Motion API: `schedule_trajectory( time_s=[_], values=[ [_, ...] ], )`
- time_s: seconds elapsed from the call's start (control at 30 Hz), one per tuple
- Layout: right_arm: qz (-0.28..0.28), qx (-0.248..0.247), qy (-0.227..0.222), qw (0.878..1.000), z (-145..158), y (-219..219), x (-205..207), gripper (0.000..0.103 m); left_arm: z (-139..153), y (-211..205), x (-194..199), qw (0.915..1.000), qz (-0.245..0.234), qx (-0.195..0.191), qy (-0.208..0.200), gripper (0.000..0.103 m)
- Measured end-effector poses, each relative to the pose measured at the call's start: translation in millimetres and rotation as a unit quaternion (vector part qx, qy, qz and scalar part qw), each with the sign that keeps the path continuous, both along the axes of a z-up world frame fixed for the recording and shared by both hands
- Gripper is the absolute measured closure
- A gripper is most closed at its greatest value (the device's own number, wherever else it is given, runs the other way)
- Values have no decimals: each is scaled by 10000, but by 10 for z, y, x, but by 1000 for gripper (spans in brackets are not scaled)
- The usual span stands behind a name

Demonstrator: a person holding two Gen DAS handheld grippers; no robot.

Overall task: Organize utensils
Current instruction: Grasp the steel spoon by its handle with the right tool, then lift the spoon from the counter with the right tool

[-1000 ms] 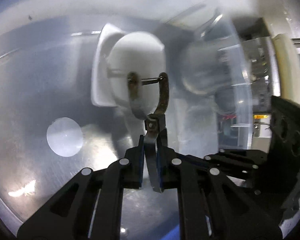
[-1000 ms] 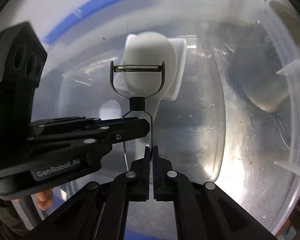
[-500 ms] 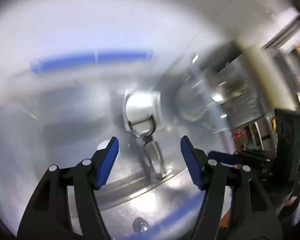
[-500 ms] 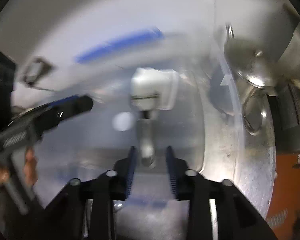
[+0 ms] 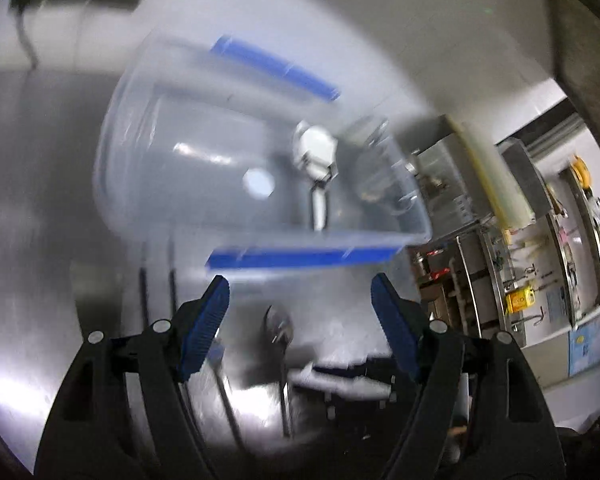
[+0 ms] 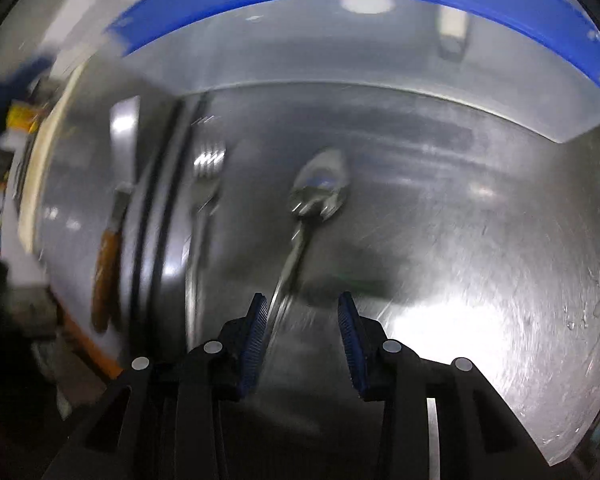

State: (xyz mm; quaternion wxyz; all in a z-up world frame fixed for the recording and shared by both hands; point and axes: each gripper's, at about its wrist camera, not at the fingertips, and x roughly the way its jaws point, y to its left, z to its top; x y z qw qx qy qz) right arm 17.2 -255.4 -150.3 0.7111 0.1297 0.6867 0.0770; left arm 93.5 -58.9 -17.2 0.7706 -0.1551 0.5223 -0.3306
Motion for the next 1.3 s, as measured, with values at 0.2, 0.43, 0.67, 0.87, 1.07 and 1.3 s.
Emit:
schedule_trajectory(
  time_s=[0.2, 0.43, 0.67, 0.87, 1.07, 1.3],
  values=[
    [-83, -270, -235, 9993, -101, 227, 163, 68, -282, 174, -219, 9994, 0, 332, -7, 33],
    [-253, -442, -456, 9977, -115, 347, 376, 94, -540, 249, -474, 9965, -780, 272, 112, 33],
    [-1052, 828, -73, 9910, -218, -113, 310, 95, -821, -97, -624, 9859, -1583, 393, 378, 33],
    [-1583, 1760, 98, 9715, -260, -350, 138, 95, -1052, -561, -780, 9728, -2183, 596, 490, 33],
    [-1739, 2014, 110, 9639, -230, -430, 60, 95, -1262, -897, -869, 9611, -2488, 1077, 532, 33],
    [-1693, 2291, 45, 9586, -117, -618, -66, 96, -1333, -1079, -936, 9531, -2721, 1224, 509, 65]
  ],
)
